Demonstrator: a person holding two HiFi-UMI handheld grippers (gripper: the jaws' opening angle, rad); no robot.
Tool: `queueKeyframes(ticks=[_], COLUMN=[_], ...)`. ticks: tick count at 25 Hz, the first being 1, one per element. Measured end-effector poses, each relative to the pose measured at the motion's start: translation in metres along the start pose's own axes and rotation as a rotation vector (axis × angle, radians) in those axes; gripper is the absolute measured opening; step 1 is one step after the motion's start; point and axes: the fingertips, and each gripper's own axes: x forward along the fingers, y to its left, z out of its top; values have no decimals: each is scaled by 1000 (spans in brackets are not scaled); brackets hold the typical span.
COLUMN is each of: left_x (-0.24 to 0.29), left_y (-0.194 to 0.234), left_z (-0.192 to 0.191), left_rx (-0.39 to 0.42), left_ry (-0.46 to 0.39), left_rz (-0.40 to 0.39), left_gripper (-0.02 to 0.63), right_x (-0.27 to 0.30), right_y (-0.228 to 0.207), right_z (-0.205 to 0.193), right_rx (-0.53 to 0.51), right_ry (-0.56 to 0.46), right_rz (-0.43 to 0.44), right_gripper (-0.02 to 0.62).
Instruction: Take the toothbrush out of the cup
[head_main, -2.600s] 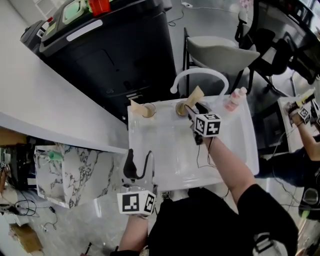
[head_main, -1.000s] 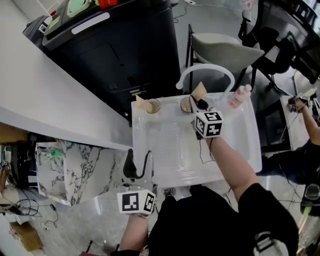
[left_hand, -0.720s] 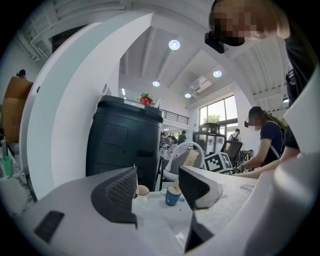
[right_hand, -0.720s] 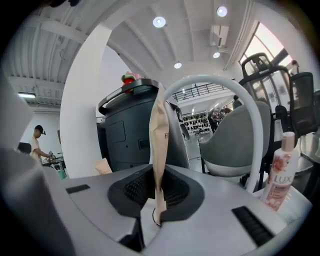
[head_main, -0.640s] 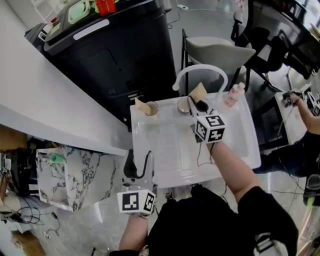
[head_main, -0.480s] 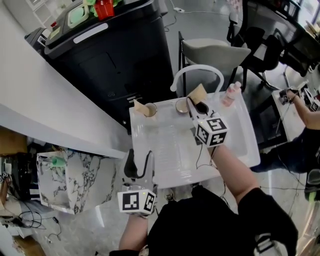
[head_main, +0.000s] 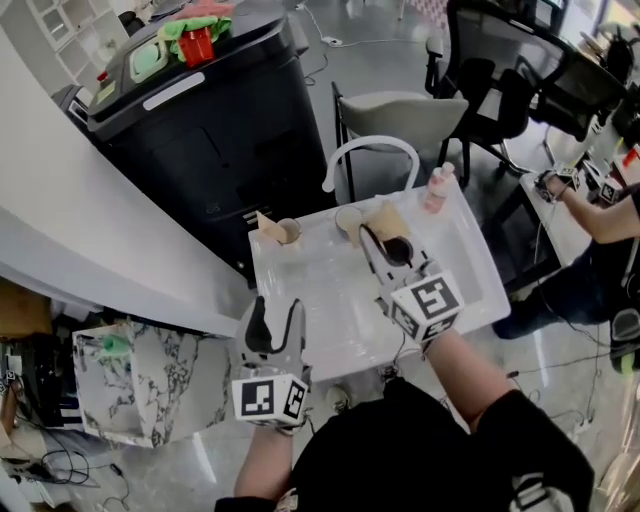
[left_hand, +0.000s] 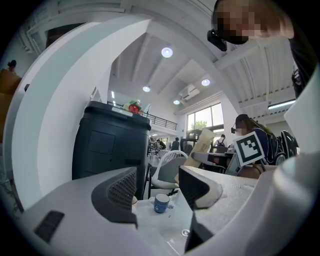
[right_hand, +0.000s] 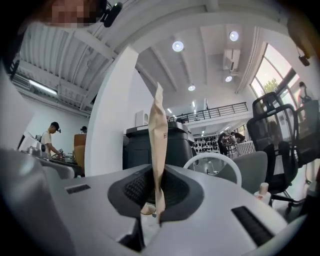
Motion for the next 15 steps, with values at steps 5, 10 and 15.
queueKeyframes(ticks=[5,10,15], left_x=[-2,-4,-4], left_y=[-4,-8,-9], left_z=[9,16,19], left_rx=[1,9,15], left_ry=[-22,-27,-31], left_rz=[-23,-49,-63], left_gripper=[249,249,249], right_x=[-34,-61,-72], right_y=[28,45,50], right_z=[14,22,24], right_rx=[-57,-33,-36], right_ry=[3,3,-7], right_rz=[1,-11,-20], right_gripper=[29,29,29])
